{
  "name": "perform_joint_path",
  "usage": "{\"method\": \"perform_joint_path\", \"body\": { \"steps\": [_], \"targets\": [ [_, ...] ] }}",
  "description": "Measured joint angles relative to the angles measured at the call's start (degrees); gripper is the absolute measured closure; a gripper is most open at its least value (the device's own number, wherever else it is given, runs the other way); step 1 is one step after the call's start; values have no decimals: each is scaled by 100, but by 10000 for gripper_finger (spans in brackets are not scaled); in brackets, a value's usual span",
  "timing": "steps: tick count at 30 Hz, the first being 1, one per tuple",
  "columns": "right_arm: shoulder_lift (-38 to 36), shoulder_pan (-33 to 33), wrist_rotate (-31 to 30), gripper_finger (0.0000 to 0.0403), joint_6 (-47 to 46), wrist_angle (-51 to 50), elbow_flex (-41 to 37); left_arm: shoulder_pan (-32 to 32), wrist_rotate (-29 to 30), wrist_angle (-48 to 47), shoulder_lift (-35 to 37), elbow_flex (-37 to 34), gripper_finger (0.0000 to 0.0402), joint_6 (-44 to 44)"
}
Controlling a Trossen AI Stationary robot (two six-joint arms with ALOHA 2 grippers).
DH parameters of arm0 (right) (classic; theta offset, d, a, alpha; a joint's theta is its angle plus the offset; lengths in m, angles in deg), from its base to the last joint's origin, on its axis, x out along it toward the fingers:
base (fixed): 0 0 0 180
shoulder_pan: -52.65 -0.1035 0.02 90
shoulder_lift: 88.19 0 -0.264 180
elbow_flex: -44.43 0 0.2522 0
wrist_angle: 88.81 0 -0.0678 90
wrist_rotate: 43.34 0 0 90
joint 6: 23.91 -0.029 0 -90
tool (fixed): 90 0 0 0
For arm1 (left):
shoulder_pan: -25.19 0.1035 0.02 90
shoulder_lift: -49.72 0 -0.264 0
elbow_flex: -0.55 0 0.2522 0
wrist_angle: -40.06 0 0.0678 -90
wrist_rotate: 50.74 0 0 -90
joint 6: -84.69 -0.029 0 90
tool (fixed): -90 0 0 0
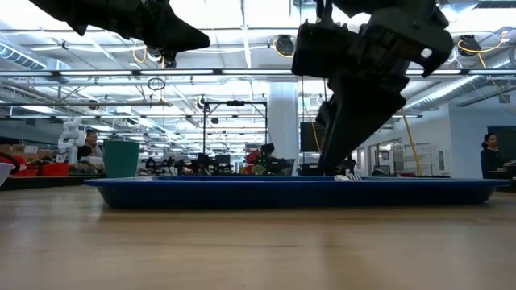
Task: Pick and place plate/cup/fork/spoon on tray
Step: Adjust the blue serving tray
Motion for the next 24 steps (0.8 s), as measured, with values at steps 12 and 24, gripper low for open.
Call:
{"method": "perform_joint_path", "body": {
  "steps": [12, 24],
  "targets": [
    [-1232, 614, -1535, 316, -2027, -2058, 0, -2, 0, 31, 0, 0, 334, 0],
    [-1485, 1204, -1171, 307, -3812, -4773, -2, -2, -2, 7, 0, 0, 334, 44]
  ]
}}
